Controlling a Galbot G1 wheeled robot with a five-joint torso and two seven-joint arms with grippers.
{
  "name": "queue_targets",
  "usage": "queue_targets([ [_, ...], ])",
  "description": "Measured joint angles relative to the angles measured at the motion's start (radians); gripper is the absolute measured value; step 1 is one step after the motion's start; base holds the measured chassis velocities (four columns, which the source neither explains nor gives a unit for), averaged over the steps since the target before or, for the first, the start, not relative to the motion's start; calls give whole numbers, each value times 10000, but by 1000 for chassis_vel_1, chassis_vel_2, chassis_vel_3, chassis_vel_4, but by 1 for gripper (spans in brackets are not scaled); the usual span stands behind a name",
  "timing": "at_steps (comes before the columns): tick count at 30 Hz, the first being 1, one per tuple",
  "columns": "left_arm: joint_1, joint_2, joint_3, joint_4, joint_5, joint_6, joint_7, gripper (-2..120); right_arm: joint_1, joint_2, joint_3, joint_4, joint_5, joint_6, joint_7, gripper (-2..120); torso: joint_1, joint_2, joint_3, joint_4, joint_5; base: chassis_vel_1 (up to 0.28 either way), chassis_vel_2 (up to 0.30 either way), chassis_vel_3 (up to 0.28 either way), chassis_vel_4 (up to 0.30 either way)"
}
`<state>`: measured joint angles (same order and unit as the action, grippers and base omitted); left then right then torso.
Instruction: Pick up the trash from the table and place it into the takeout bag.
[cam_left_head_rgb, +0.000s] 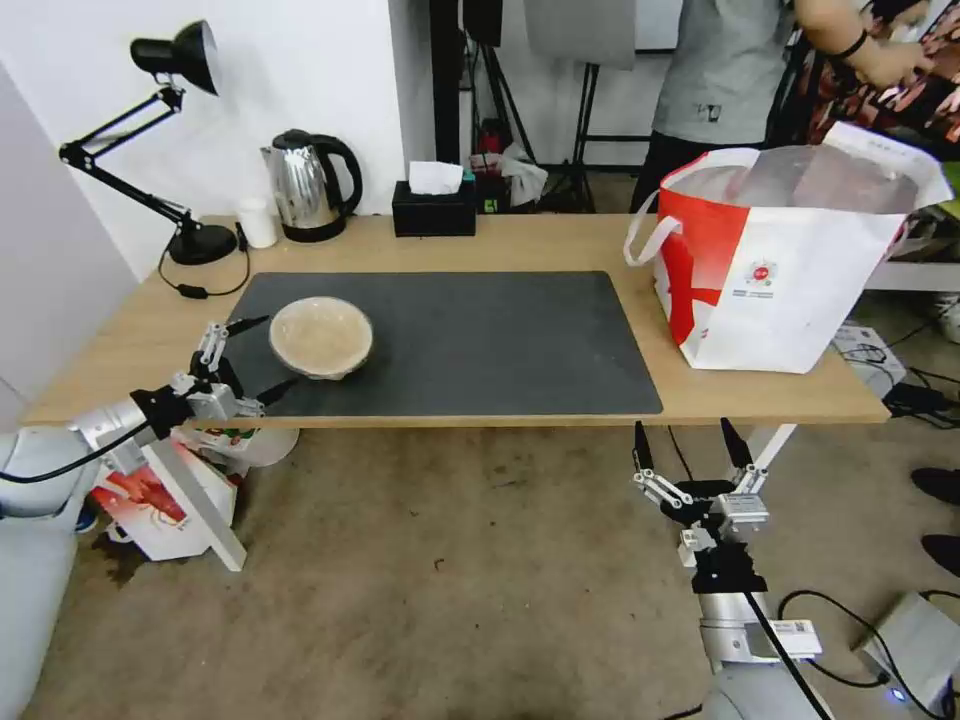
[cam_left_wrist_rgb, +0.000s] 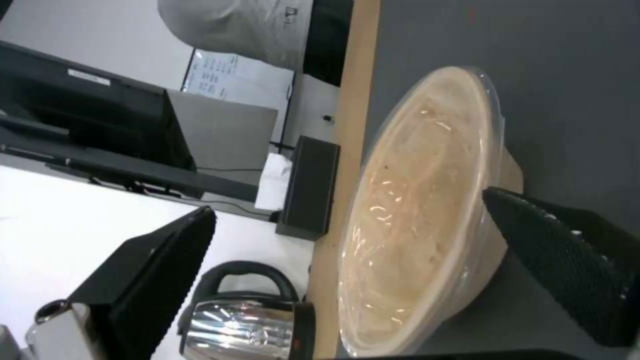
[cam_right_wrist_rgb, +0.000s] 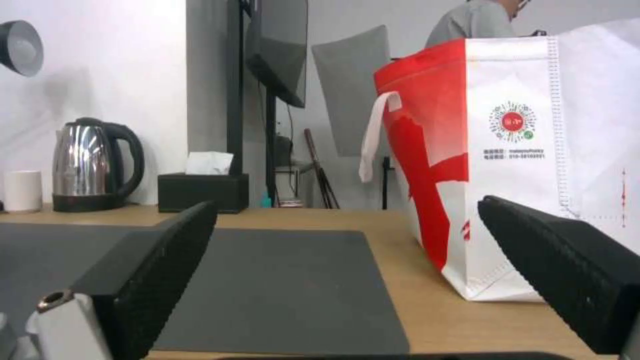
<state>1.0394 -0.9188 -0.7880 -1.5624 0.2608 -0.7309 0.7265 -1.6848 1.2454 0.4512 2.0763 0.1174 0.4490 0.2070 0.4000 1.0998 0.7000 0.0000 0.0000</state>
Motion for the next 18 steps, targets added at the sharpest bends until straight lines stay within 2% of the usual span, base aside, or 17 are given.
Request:
queue_targets([
  [18,-708,129,720,202,608,-4,5,100,0,0,0,0,0,0,0,100,0,0,0,0,0,0,0,0,0],
])
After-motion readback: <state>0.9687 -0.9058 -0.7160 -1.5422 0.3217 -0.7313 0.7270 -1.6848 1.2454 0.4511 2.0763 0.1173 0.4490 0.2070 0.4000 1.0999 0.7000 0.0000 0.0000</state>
